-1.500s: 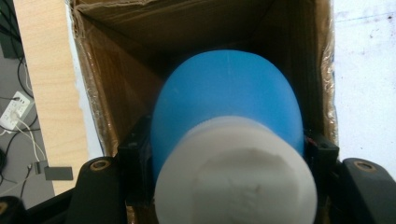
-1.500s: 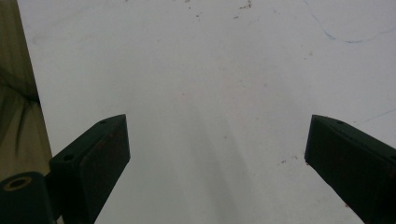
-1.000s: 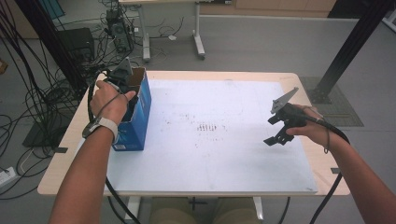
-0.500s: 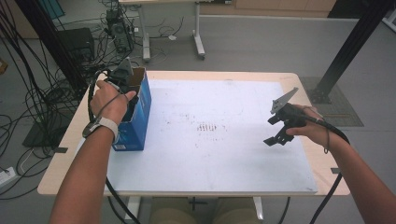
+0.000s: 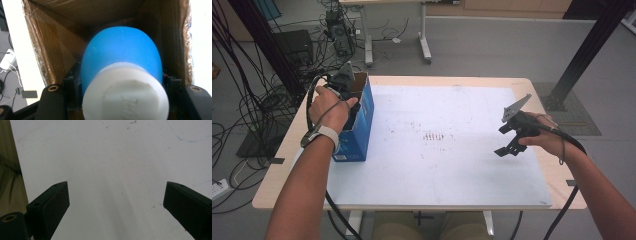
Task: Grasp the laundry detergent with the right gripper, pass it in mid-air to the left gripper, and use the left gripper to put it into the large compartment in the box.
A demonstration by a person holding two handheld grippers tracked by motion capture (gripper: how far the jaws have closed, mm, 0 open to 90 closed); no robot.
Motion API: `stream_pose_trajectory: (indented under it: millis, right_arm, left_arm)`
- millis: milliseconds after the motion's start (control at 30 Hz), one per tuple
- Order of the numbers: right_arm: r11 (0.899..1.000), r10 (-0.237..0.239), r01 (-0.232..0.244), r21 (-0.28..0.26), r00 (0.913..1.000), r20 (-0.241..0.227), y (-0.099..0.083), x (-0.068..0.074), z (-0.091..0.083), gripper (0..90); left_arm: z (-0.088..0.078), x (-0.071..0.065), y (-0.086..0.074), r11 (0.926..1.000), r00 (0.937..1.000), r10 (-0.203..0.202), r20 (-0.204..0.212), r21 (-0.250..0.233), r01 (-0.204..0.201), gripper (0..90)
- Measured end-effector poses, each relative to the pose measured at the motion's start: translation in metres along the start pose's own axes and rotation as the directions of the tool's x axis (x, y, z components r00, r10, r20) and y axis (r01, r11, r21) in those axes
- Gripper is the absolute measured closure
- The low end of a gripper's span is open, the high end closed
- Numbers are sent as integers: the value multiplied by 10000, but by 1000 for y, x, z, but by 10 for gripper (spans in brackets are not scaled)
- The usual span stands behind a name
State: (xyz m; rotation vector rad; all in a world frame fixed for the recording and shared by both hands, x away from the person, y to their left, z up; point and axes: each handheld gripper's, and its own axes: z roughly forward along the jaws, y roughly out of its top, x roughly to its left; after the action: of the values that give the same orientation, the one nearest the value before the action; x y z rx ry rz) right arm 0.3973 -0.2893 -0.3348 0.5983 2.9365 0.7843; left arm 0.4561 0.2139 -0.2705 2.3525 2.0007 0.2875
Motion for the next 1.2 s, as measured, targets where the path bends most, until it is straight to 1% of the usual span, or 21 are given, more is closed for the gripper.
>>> stream_pose_trajectory:
  millis: [1200]
  right_arm:
    - [10000, -16, 16, 19, 10000, -14, -2, 1, -1, 67]
  left_arm:
    - [0, 0, -1, 10000, 10000, -22, -4, -2, 22, 367]
